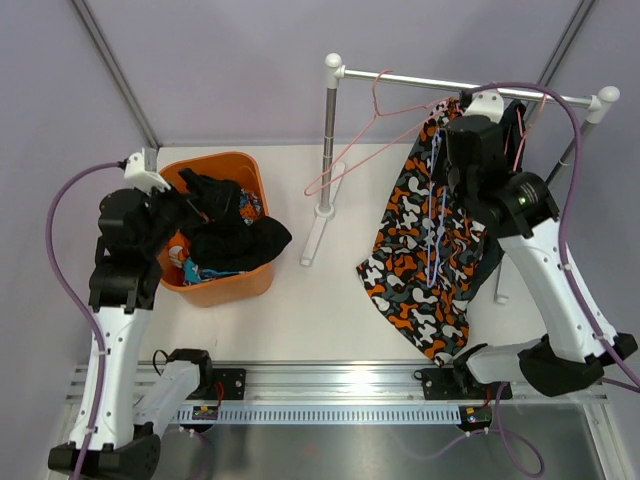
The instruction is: Remove the shorts from the hanger
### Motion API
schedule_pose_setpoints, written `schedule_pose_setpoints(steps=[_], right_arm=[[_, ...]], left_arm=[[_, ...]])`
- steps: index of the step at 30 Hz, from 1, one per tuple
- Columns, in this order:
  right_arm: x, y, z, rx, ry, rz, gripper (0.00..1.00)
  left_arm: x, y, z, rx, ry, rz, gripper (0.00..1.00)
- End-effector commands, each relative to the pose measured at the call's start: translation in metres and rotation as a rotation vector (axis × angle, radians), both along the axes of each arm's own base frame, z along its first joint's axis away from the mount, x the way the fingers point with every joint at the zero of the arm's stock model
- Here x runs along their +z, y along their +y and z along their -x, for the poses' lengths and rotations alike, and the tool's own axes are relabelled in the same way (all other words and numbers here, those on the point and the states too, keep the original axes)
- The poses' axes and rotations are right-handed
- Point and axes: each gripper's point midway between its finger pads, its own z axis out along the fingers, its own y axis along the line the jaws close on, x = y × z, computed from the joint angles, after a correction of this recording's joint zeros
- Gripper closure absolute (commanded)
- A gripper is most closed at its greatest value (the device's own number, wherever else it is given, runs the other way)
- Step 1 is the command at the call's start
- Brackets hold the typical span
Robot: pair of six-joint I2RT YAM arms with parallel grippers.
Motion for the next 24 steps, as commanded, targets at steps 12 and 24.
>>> schedule_pose_setpoints(steps=[12,24], right_arm=[[0.042,0.036,-0.105,0.035,-0.075,-0.010,1.00],[0.020,0.037,-0.145,0.028,-0.042,0.003,1.00]], left_arm=[[-0.068,0.010,0.060,-0.014,-0.010,-0.169,0.01],[-0.099,0.021,0.073,0.036,0.013,-0.202,0.01]])
